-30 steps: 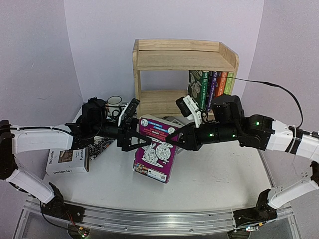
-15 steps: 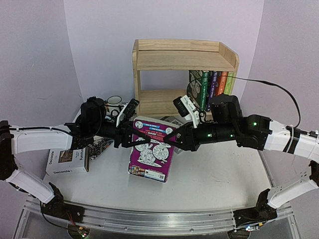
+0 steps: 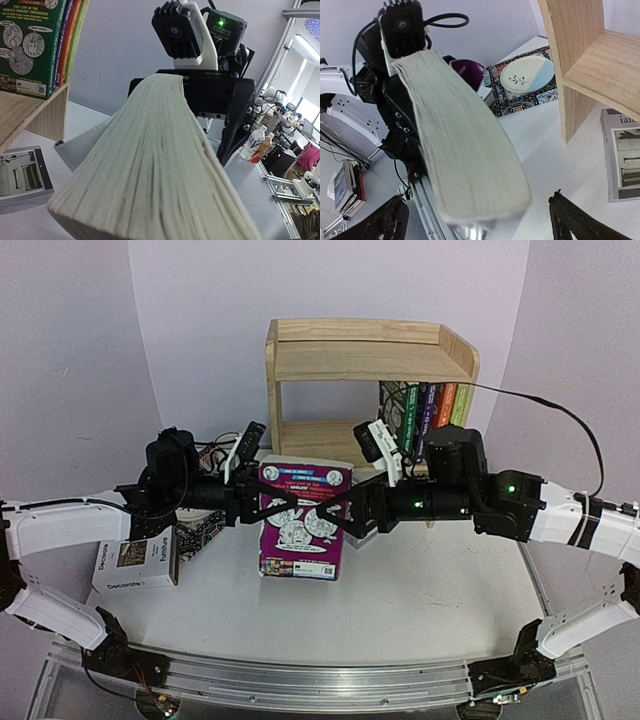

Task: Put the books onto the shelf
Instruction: Pass from the right arm to the left, then pass from the left arm to the right

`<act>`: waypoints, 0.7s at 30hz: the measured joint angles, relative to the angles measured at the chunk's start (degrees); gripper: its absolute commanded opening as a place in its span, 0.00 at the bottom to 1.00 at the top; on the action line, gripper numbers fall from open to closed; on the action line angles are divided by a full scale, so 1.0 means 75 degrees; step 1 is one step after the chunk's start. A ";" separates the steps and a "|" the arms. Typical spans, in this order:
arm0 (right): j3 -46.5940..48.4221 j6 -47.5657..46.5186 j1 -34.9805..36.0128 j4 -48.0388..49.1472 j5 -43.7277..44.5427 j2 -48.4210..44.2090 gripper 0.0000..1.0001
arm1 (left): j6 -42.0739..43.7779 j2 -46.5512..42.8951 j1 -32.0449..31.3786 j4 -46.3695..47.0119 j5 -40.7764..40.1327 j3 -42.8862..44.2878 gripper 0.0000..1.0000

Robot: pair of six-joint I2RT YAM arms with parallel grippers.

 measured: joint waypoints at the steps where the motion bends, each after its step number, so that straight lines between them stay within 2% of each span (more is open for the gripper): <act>1: 0.0000 0.0036 -0.0001 0.0008 0.0018 -0.0001 0.98 | -0.0061 -0.0059 0.0063 0.0011 -0.0012 -0.0002 0.00; 10: -0.0254 0.0168 -0.0005 -0.0306 0.0330 -0.0044 0.98 | -0.0947 -0.0098 0.1441 0.0847 0.0664 -0.0490 0.00; 15: -0.0318 0.0291 -0.0006 -0.1309 0.1373 -0.0057 0.98 | -0.1113 -0.0104 0.1610 0.1087 0.0999 -0.0593 0.00; 21: -0.0319 0.0467 -0.0041 -0.2100 0.1592 -0.0018 0.98 | -0.1190 -0.0116 0.1744 0.1269 0.1340 -0.0593 0.00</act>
